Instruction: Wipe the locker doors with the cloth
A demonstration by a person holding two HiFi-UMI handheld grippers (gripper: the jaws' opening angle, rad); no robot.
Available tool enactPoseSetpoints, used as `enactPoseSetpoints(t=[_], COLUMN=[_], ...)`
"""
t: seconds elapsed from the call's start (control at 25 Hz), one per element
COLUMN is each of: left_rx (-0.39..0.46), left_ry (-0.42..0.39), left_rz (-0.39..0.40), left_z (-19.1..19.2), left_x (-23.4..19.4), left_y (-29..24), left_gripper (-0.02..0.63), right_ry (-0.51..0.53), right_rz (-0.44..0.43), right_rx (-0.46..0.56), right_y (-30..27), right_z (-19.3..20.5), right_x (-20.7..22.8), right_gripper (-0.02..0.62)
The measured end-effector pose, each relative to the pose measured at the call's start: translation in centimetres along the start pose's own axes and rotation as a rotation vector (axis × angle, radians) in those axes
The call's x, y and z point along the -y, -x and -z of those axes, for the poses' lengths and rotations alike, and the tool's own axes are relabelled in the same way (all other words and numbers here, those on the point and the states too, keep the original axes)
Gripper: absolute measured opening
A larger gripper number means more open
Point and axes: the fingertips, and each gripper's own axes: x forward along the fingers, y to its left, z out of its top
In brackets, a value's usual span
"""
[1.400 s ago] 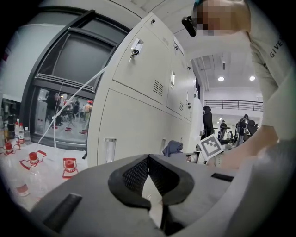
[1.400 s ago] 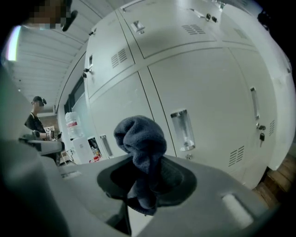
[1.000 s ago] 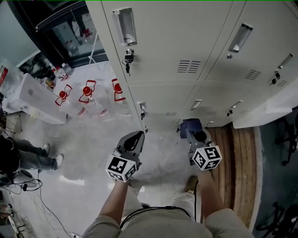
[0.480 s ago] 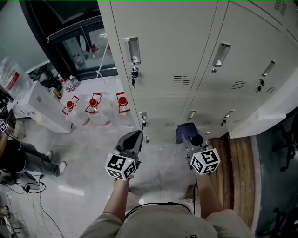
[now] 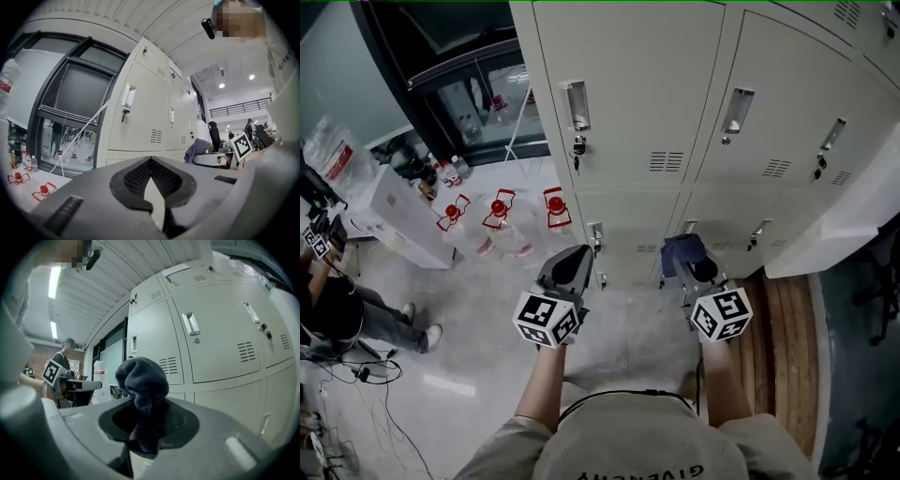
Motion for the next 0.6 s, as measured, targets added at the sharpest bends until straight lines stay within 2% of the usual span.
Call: enactPoseSetpoints(t=[0.36,0.6], left_rx=[0.015,0.003], left_ry=[-0.007,0.015], left_rz=[0.008,-0.012], left_z=[-1.7,-1.2], left_x=[0.9,0.5], left_y=[0.6,1.4], left_gripper=[-0.002,-0.002], right_ry=[0.025,0.045], right_rz=[-0.025,-0.017], right_rx=[0.04,0.038], right_y=[0.5,1.2], right_z=[-2.3,-2.5], right_x=[-1.2,-1.4], right_gripper=[0.107,0.107])
